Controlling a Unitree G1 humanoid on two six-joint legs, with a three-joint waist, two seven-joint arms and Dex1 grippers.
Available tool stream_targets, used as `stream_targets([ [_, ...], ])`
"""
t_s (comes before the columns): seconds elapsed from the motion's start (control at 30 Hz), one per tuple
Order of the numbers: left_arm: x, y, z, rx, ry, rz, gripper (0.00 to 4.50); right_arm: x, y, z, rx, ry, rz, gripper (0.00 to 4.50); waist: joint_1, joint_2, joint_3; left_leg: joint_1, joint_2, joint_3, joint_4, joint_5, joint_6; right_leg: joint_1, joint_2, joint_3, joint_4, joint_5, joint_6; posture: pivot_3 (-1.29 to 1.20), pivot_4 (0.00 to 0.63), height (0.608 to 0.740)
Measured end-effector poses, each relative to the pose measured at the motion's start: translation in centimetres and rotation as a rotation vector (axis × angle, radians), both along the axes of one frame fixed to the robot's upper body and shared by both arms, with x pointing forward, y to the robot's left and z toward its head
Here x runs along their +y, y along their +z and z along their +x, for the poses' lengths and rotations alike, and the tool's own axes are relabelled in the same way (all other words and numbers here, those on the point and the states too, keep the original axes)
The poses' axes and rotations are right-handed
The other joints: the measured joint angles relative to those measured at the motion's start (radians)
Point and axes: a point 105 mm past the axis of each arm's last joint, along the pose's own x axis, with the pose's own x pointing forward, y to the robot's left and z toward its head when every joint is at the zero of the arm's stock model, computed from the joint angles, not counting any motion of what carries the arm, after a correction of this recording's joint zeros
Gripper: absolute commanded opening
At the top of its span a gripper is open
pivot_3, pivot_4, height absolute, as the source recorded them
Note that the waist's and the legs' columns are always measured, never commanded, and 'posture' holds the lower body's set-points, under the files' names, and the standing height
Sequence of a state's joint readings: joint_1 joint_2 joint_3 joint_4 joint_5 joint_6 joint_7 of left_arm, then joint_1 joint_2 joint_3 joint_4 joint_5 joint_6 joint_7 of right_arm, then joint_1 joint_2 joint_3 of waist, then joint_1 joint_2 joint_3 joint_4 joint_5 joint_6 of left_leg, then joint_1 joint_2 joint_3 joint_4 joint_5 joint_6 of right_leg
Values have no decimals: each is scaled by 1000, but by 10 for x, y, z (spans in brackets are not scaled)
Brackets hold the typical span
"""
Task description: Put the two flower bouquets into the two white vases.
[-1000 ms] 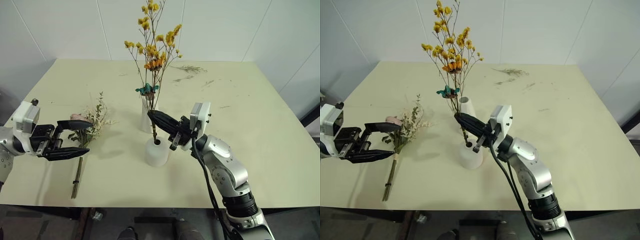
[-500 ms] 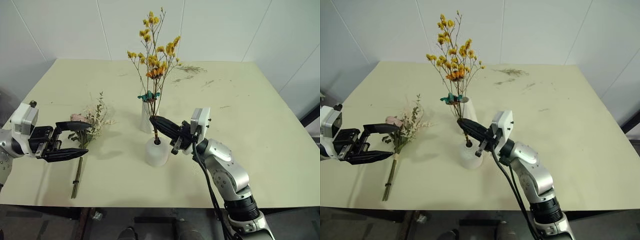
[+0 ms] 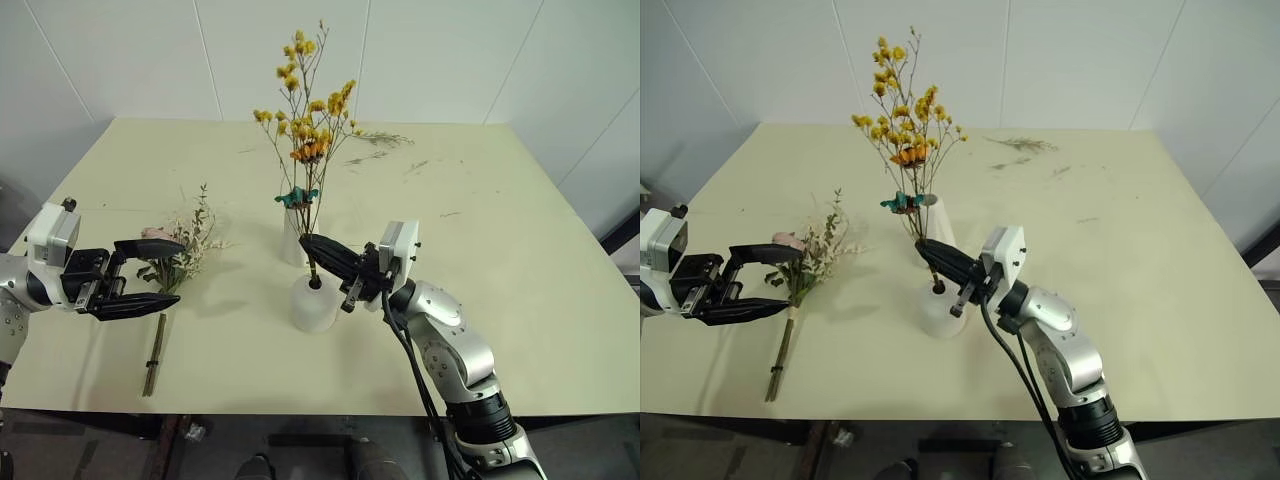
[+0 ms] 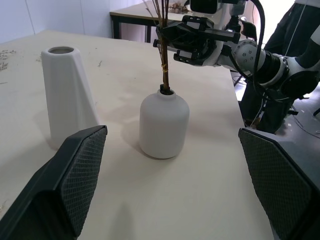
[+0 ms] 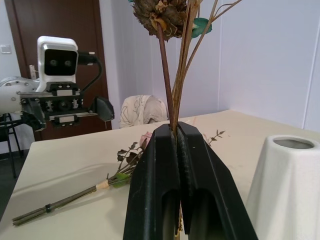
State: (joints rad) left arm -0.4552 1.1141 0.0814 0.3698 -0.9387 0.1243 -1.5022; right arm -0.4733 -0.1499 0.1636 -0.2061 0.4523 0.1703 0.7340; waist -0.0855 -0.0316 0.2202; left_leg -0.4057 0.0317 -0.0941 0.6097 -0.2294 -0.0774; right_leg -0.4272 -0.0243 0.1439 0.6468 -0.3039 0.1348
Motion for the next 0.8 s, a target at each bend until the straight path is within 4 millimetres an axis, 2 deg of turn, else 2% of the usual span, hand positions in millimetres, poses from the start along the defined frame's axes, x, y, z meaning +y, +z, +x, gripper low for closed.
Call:
stream_targets([
  [0.33,0,0,0,6,1,-2,4500,0,-11,-2,40,25,-25,60,-1,0,0,0,0,0,0,0,0,0,0,0,0,0,0,0,150,740],
  [0.8,0,-1,0,7,2,0,4500,-2,-33,9,98,20,-49,60,0,0,0,0,0,0,0,0,0,0,0,0,0,0,0,0,150,740],
])
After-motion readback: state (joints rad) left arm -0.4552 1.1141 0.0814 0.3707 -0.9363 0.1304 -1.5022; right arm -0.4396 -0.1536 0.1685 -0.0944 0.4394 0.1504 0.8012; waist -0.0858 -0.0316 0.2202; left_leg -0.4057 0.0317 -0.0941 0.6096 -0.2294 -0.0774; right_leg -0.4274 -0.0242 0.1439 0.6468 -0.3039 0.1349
